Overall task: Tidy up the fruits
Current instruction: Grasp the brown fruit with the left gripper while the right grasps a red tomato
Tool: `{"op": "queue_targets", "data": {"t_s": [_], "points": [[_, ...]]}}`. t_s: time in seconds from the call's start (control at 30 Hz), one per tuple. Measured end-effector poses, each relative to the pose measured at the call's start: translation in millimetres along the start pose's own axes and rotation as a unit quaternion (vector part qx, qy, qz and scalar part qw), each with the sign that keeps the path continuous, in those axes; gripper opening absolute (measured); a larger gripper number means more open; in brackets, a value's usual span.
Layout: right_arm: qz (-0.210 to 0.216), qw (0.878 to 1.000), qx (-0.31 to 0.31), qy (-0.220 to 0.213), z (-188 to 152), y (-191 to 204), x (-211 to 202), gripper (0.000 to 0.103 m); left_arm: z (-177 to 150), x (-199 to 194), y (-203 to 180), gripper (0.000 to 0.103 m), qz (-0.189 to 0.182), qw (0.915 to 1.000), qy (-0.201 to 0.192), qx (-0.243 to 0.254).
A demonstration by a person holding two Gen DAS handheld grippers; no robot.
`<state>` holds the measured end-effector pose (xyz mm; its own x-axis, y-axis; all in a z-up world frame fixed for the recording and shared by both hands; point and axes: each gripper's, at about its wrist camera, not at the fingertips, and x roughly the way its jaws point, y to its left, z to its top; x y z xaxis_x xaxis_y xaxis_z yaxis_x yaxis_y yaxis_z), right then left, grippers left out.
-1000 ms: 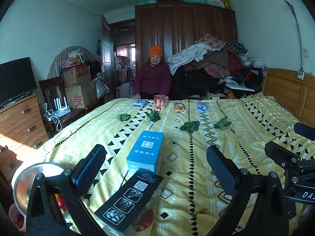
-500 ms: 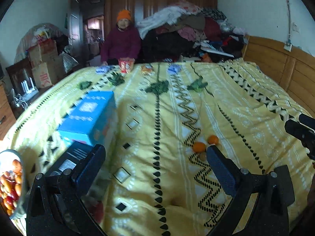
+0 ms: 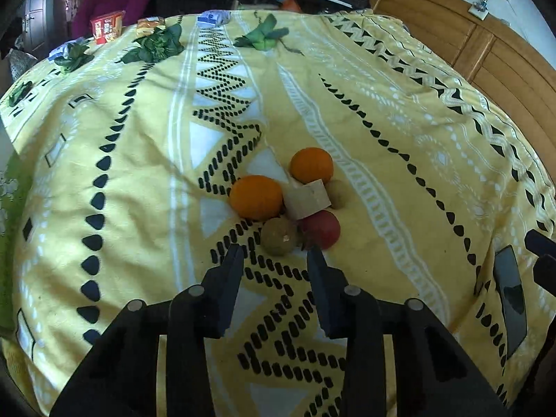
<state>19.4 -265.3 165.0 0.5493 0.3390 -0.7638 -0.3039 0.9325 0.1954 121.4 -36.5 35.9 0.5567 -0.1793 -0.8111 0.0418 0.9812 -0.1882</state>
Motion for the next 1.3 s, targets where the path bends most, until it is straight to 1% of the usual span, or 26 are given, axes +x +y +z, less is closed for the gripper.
{"op": "queue_targets", "data": {"t_s": [0.1,0.17,0.3,0.37,0.4,0.47,0.53,0.67,0.73,0.9,1.07,1.1,1.17,1.23,1.3], "points": [[0.005,1.000,0.006,0.002,2.6,-5.9,8.0,0.069,-0.1,12.8,-0.8,0.039,0.000,1.0000,-0.001,0.008],[0.009,1.000,0.005,0.005,3.3,-6.4,14.0,0.069,1.9,20.4,2.4,0.039,-0.005,1.0000,0.000,-0.002],[0.021,1.000,0.001,0.008,2.4,-3.2,20.5,0.068,4.8,25.3,6.8,0.038,-0.014,0.9998,-0.013,-0.011],[0.030,1.000,-0.004,0.008,1.3,-0.4,22.8,0.067,5.1,27.2,8.8,0.025,-0.018,0.9996,-0.013,-0.016],[0.033,0.999,-0.006,0.009,1.7,1.3,24.3,0.065,4.2,26.0,10.0,0.025,-0.020,0.9995,-0.015,-0.018],[0.044,0.999,-0.008,0.012,2.6,5.5,28.9,0.055,1.9,20.4,11.1,0.025,-0.017,0.9994,-0.024,-0.020],[0.057,0.998,-0.012,0.014,4.8,11.5,34.4,0.051,-2.0,9.3,13.7,0.025,-0.011,0.9990,-0.034,-0.028],[0.090,0.996,-0.012,0.018,11.2,25.8,56.4,0.047,-15.5,-21.2,27.9,0.025,-0.003,0.9966,-0.060,-0.058],[0.103,0.994,-0.018,0.026,15.1,36.6,75.1,0.046,-21.4,-33.5,36.1,0.025,-0.001,0.9951,-0.069,-0.070],[0.093,0.993,-0.057,0.043,24.7,61.7,122.1,0.045,-27.6,-46.3,48.5,0.025,-0.002,0.9935,-0.077,-0.084],[0.064,0.992,-0.084,0.062,24.3,70.3,149.6,0.044,-31.1,-42.7,51.8,0.025,-0.003,0.9934,-0.070,-0.090],[0.059,0.992,-0.088,0.063,23.0,70.3,152.9,0.043,-31.6,-42.1,51.3,0.025,-0.003,0.9935,-0.069,-0.090],[0.046,0.992,-0.096,0.064,20.7,70.6,158.2,0.036,-32.3,-42.4,49.5,0.025,-0.003,0.9936,-0.069,-0.090],[0.037,0.992,-0.102,0.061,18.4,70.6,157.3,0.031,-31.7,-45.2,47.7,0.025,-0.003,0.9936,-0.070,-0.089],[0.034,0.992,-0.105,0.058,17.5,72.0,151.1,0.029,-30.4,-52.9,45.8,0.025,-0.004,0.9933,-0.074,-0.089]]}}
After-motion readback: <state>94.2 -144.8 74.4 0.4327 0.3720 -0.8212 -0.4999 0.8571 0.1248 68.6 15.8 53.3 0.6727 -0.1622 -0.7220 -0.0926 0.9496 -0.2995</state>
